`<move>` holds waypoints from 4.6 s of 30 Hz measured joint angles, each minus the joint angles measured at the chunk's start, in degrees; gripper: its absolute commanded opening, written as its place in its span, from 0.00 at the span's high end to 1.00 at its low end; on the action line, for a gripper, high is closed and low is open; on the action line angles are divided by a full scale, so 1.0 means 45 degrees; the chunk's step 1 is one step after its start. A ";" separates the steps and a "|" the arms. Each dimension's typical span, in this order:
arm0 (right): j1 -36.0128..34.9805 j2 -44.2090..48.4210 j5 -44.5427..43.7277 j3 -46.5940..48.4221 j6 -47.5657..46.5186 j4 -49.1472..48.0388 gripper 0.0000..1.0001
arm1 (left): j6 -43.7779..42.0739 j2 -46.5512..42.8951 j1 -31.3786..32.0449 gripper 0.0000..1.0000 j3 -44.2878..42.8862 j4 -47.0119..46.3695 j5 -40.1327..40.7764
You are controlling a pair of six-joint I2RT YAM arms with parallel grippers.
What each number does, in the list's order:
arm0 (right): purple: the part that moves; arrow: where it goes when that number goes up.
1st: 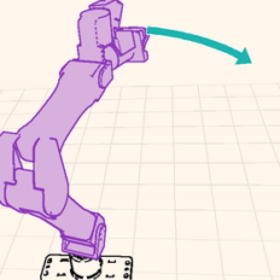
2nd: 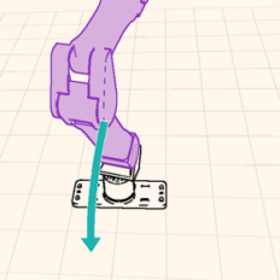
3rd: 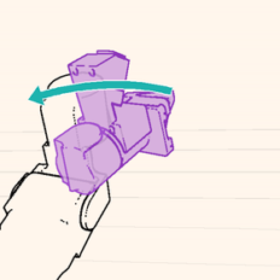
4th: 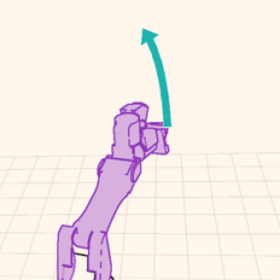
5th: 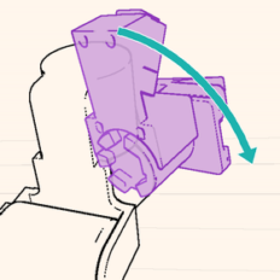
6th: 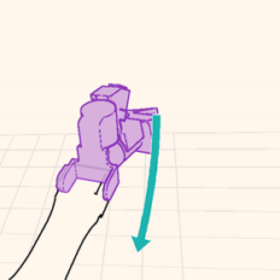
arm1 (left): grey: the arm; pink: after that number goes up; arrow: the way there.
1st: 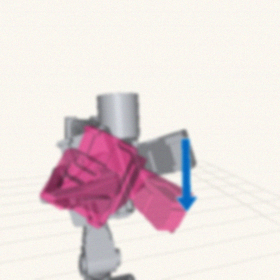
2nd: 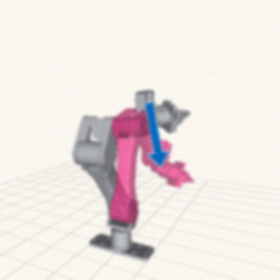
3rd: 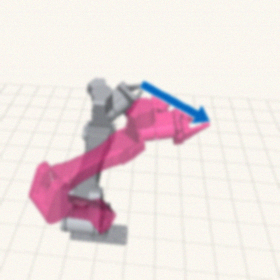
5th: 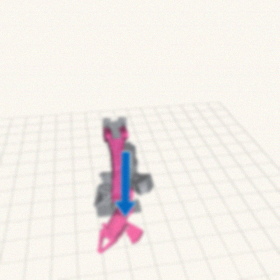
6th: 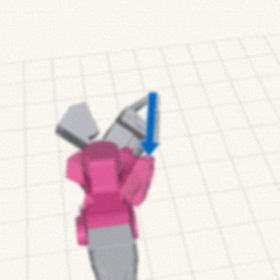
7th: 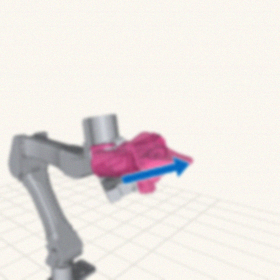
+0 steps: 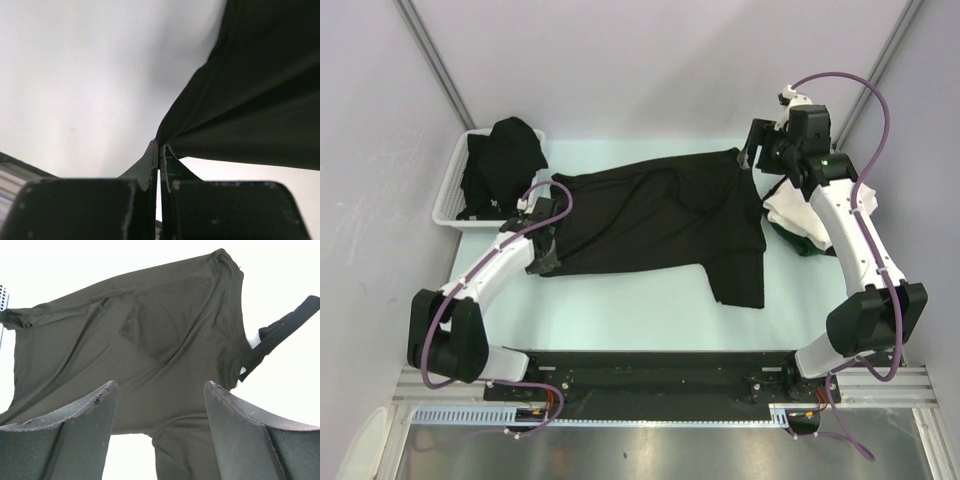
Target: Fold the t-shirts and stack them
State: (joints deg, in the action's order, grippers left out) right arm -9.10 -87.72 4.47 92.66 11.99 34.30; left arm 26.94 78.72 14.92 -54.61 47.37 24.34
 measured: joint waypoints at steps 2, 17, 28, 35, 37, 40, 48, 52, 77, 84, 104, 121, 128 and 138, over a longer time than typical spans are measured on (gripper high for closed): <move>0.0029 -0.0073 -0.0024 0.0155 0.0005 0.0287 0.25 | -0.0384 0.0219 -0.0306 1.00 -0.0087 0.0092 0.0058; -0.1112 0.0384 -0.1501 -0.2769 0.2642 0.3517 0.26 | -0.2011 0.0248 -0.1112 1.00 -0.0491 0.0646 0.0214; -0.2084 0.4896 -0.2050 -0.6844 0.5459 0.4012 0.27 | -0.2336 0.0248 -0.1146 1.00 -0.0855 0.0641 -0.0233; -0.3876 0.6489 -0.2982 -0.9073 0.7184 0.3978 0.29 | -0.2351 0.0248 -0.1156 1.00 -0.0860 0.0636 -0.0573; -0.4308 0.6586 -0.3366 -0.9466 0.7465 0.3900 0.29 | -0.2361 0.0248 -0.1156 1.00 -0.0860 0.0636 -0.0699; -0.4745 0.6460 -0.3944 -1.0006 0.7849 0.3784 0.30 | -0.2395 0.0238 -0.1156 1.00 -0.0860 0.0636 -0.0884; -0.5770 0.6033 -0.5129 -1.1550 0.8918 0.2987 0.30 | -0.2438 -0.0141 -0.1156 1.00 -0.0860 0.0636 -0.1161; -0.5926 0.6028 -0.5357 -1.2065 0.9024 0.2555 0.31 | -0.2438 -0.0175 -0.1156 1.00 -0.0860 0.0641 -0.1171; -0.7048 0.7932 -0.6557 -1.4659 1.0331 0.1957 0.38 | -0.2438 -0.0335 -0.1161 1.00 -0.0860 0.0714 -0.1083; -0.7106 0.8024 -0.6606 -1.5339 1.0176 0.0685 0.40 | -0.2443 -0.0335 -0.1156 1.00 -0.0865 0.0753 -0.1127; -0.7116 0.7611 -0.6654 -1.5912 0.8990 -0.1787 0.74 | -0.2463 -0.0325 -0.1156 1.00 -0.0894 0.0850 -0.1127; -0.7116 0.9719 -0.6397 -1.5858 0.8879 -0.1010 1.00 | -0.2463 -0.0491 -0.1156 1.00 -0.1025 0.0991 -0.1093; -0.7116 0.9981 -0.6407 -1.4324 0.8888 0.0525 1.00 | -0.2448 -0.1549 -0.1156 1.00 -0.1141 0.1243 -0.0559; -0.7125 1.1351 -0.6081 -1.3396 0.9262 0.2749 1.00 | -0.2458 -0.2506 -0.1161 1.00 -0.1146 0.1695 0.0345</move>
State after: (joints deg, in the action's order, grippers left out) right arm -41.17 -36.64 -22.90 32.38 53.67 46.68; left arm 15.88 67.44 9.69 -59.77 55.00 25.89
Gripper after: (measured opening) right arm 0.012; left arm 0.005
